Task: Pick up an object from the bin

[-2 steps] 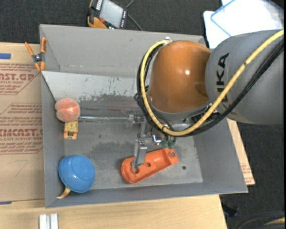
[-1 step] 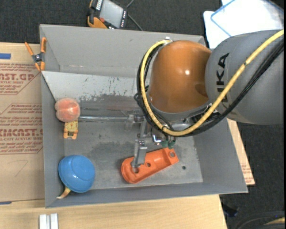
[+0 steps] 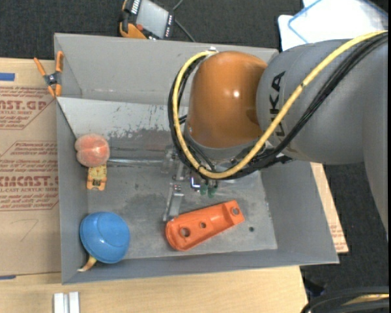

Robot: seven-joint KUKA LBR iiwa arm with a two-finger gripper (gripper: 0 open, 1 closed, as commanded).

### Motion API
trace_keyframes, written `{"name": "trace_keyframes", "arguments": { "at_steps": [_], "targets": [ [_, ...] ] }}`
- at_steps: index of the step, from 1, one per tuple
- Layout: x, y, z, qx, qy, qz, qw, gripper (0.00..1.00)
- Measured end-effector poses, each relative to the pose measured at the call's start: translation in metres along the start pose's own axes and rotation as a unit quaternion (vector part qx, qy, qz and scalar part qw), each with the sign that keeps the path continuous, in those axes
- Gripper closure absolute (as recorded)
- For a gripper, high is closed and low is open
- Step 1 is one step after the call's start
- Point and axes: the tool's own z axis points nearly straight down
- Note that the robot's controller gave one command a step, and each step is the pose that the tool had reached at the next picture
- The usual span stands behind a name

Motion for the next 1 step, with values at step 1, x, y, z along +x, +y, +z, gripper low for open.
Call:
{"name": "trace_keyframes", "arguments": {
  "at_steps": [1],
  "targets": [
    [0.0217, 0.0065, 0.0236, 0.001, 0.0012, -0.053, 0.9986, 0.00]
  ]
}}
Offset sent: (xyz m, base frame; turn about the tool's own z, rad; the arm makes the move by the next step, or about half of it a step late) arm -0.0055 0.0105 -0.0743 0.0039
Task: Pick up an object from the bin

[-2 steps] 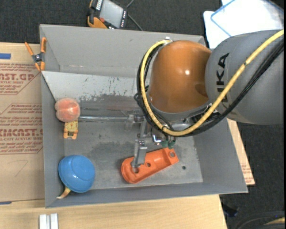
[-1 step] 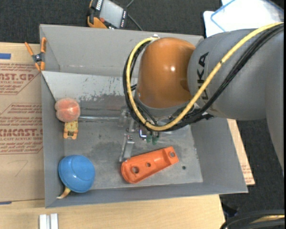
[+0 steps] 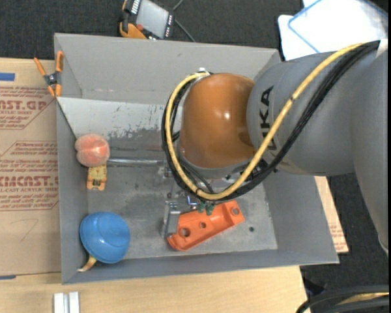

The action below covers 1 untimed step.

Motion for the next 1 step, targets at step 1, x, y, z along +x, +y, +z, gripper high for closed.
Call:
{"name": "trace_keyframes", "arguments": {
  "at_steps": [1],
  "targets": [
    [-0.0150, 0.0020, 0.0498, -0.001, -0.0032, 0.054, 0.9985, 0.00]
  ]
}}
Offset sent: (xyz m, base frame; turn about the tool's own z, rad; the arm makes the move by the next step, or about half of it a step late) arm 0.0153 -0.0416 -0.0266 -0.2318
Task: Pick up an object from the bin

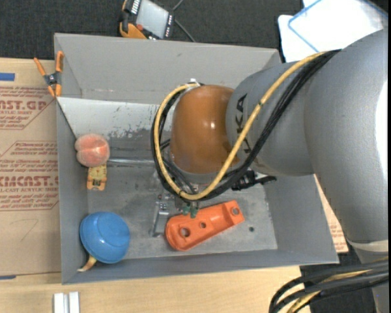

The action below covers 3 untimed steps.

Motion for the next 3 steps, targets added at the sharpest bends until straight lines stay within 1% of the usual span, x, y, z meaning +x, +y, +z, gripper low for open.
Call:
{"name": "trace_keyframes", "arguments": {
  "at_steps": [1, 2, 3],
  "targets": [
    [-0.005, -0.036, -0.019, 0.000, -0.0008, -0.167, 0.9860, 0.00],
    [0.004, -0.017, -0.019, 0.000, 0.0014, -0.005, 1.0000, 0.00],
    [-0.030, -0.110, 0.019, 0.001, -0.0014, -0.164, 0.9864, 0.00]
  ]
}}
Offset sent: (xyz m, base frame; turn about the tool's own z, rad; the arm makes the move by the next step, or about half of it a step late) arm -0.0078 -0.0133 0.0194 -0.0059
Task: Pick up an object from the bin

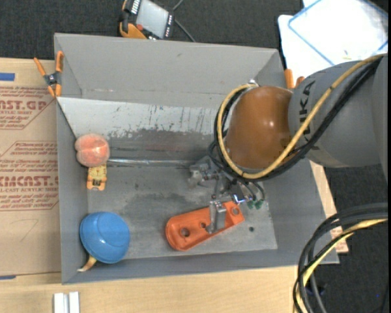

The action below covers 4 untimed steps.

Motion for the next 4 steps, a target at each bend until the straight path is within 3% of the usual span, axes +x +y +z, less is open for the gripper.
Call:
{"name": "trace_keyframes", "arguments": {
  "at_steps": [1, 2, 3, 4],
  "targets": [
    [0.014, 0.079, 0.000, -0.004, 0.0005, 0.001, 1.0000, 1.00],
    [0.014, 0.079, 0.000, -0.004, 0.0005, 0.001, 1.0000, 0.00],
    [0.014, 0.079, 0.000, -0.004, 0.0005, 0.001, 1.0000, 0.00],
    [0.031, 0.053, 0.050, -0.004, -0.0003, -0.132, 0.9912, 1.00]
  ]
}}
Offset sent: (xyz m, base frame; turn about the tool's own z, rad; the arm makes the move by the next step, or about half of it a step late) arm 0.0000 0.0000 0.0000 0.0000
